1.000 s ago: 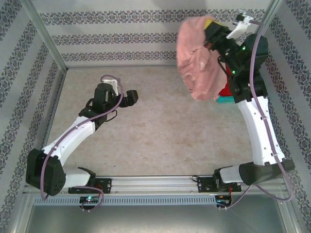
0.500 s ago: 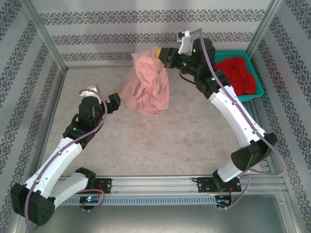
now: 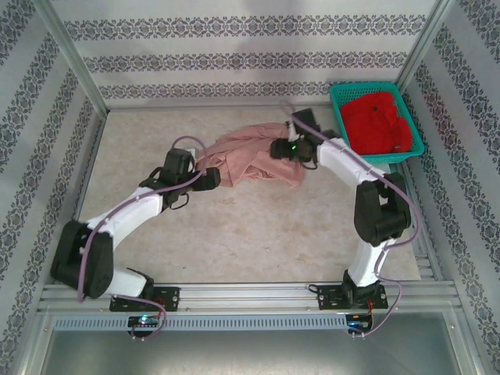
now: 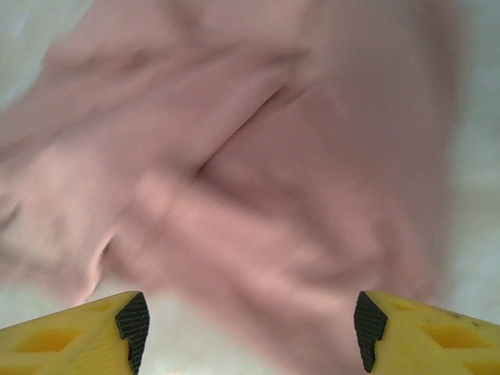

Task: Fold the inside-out t-shirt

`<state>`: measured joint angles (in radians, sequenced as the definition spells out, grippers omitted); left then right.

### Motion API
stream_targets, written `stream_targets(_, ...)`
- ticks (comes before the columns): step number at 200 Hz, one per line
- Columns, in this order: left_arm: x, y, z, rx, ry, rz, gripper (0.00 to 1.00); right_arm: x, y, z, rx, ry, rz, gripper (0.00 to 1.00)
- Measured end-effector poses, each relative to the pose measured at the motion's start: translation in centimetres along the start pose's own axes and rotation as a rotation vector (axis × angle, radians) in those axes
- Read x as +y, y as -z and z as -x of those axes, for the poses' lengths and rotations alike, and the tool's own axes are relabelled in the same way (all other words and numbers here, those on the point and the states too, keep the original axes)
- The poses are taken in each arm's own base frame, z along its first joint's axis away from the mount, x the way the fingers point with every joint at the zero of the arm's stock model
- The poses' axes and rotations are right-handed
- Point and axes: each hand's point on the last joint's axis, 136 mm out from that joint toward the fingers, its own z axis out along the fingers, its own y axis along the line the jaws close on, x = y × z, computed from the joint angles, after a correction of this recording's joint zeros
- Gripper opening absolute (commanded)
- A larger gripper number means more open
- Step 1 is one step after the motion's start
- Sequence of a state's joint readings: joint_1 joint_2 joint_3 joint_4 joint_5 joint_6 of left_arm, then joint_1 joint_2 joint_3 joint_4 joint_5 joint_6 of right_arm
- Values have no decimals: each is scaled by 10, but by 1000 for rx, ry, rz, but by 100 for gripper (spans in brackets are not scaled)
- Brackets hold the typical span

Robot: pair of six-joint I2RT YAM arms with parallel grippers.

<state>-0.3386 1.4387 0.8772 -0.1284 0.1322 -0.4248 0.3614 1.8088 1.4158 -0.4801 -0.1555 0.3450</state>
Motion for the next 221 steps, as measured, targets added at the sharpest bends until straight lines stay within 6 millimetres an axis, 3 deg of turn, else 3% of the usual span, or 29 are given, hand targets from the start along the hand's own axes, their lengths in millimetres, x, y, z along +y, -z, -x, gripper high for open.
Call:
stream_targets(14, 2, -15, 3, 25, -3, 9, 94, 42, 0, -13, 9, 86, 75, 72)
stream_targets(29, 16, -24, 5, 39, 16, 34, 92, 70, -3, -14, -2, 138, 117, 71)
stream_targets(50, 62, -30, 13, 42, 113, 90, 89, 106, -22, -7, -31, 205, 141, 70)
stream_targets(70, 101, -41, 20, 56, 207, 125, 88, 132, -55, -4, -45, 245, 136, 70)
stream_targets(85, 107, -57, 26, 74, 227, 117, 88, 140, -80, -6, -37, 260, 116, 71)
stream_targets(106, 103, -79, 36, 95, 231, 81, 78, 137, -114, 2, -38, 256, 55, 66)
stream_targets(129, 101, -100, 44, 112, 230, 53, 52, 132, -145, 13, -47, 239, -12, 39)
stream_targets(145, 101, -113, 49, 119, 221, 38, 33, 121, -153, 16, -46, 250, -66, 15)
stream_targets(164, 99, -119, 51, 125, 212, 22, 4, 112, -149, 19, -41, 260, -96, 7)
stream_targets(170, 97, -119, 53, 124, 210, 14, 0, 110, -146, 22, -42, 263, -98, 4)
stream_targets(190, 89, -114, 62, 107, 200, -25, 0, 102, -121, 37, -60, 260, -92, 0)
stream_targets(206, 75, -97, 78, 69, 191, -73, 0, 99, -78, 53, -97, 236, -49, 0)
stream_targets(221, 51, -58, 106, -20, 170, -141, 0, 101, -11, 73, -168, 210, 30, 0)
